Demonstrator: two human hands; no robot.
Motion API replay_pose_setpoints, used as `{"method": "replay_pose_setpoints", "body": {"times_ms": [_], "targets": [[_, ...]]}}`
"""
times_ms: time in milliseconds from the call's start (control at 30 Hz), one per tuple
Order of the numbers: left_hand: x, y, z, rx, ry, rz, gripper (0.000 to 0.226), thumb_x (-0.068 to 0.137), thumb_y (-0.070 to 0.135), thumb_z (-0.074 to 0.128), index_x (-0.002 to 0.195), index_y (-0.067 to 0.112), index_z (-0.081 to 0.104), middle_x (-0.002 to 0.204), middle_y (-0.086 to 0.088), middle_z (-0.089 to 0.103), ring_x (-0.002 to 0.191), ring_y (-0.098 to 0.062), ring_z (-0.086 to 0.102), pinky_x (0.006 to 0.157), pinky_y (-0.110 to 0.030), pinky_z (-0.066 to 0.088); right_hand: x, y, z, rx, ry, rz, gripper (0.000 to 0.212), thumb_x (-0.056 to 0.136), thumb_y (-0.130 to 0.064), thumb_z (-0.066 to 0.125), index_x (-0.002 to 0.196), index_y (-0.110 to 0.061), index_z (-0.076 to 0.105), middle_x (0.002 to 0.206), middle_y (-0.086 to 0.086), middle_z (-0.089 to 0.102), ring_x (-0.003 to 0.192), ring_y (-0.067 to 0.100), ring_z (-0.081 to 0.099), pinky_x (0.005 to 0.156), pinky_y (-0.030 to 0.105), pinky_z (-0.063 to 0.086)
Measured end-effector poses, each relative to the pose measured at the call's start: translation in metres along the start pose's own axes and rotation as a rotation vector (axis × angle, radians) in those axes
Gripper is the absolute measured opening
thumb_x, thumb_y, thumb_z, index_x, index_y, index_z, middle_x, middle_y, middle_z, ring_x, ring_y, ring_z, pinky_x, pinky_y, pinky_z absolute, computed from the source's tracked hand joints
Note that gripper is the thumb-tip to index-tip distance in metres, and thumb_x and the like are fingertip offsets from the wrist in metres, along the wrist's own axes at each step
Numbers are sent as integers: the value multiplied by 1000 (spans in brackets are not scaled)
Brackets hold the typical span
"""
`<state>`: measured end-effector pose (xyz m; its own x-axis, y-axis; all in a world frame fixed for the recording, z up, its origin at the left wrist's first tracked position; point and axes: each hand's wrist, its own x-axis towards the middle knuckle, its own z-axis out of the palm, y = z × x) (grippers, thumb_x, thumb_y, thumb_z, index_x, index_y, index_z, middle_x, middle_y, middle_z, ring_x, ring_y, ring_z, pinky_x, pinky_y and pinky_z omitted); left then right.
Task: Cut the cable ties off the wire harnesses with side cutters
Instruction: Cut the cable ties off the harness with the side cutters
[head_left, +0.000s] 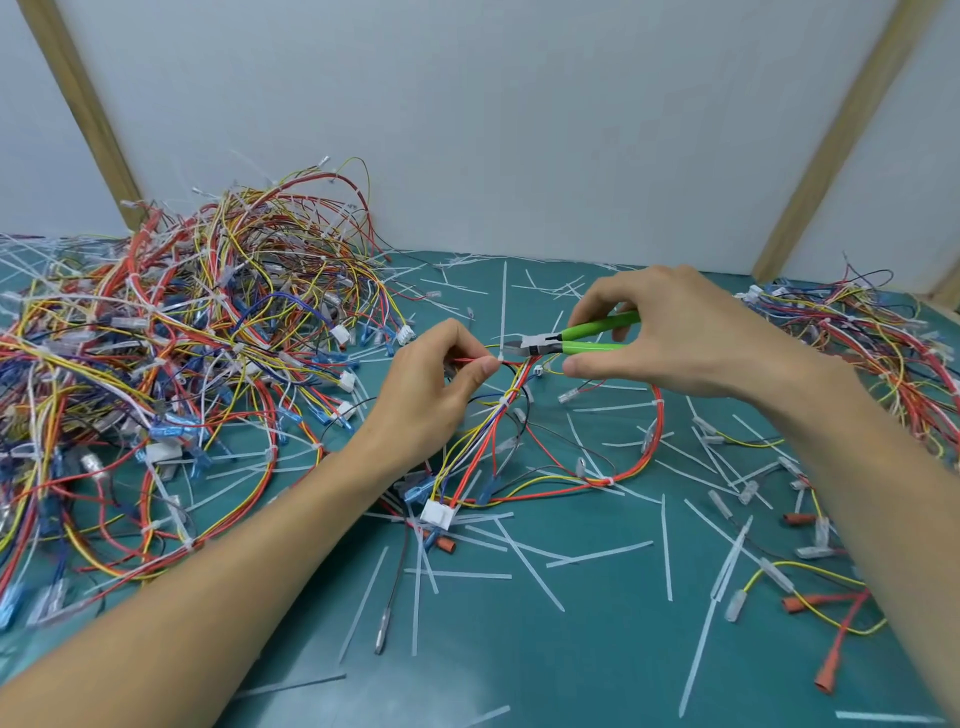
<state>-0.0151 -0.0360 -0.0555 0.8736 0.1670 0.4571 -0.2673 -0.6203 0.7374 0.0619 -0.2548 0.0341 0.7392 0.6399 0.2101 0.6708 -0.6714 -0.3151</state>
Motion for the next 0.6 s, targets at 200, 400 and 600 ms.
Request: {"method": "replay_pose_setpoints", "body": {"times_ms": [200,400,600], "targets": [[-1,2,-1,2,14,6,11,94,15,70,88,10,63,79,13,60,72,5,53,69,-10,39,2,-1,5,14,17,14,33,68,-68,78,85,-41,73,76,-33,65,84,3,61,80,37,53],[-1,1,-1,17,28,16,11,93,15,71,89,7,66,78,14,61,72,5,54,67,-8,38,2,1,7,30,3,36,30,67,-70,79,79,-42,77,64,-36,61,64,-2,56,60,30,39],[-2,-3,1,47,41,42,11,92,17,72,87,10,66,79,15,61,75,3,54,68,-9,39,-2,0,7,72,-38,8,23,73,-56,84,75,-34,78,53,-29,59,55,-10,53,48,9,35]]}}
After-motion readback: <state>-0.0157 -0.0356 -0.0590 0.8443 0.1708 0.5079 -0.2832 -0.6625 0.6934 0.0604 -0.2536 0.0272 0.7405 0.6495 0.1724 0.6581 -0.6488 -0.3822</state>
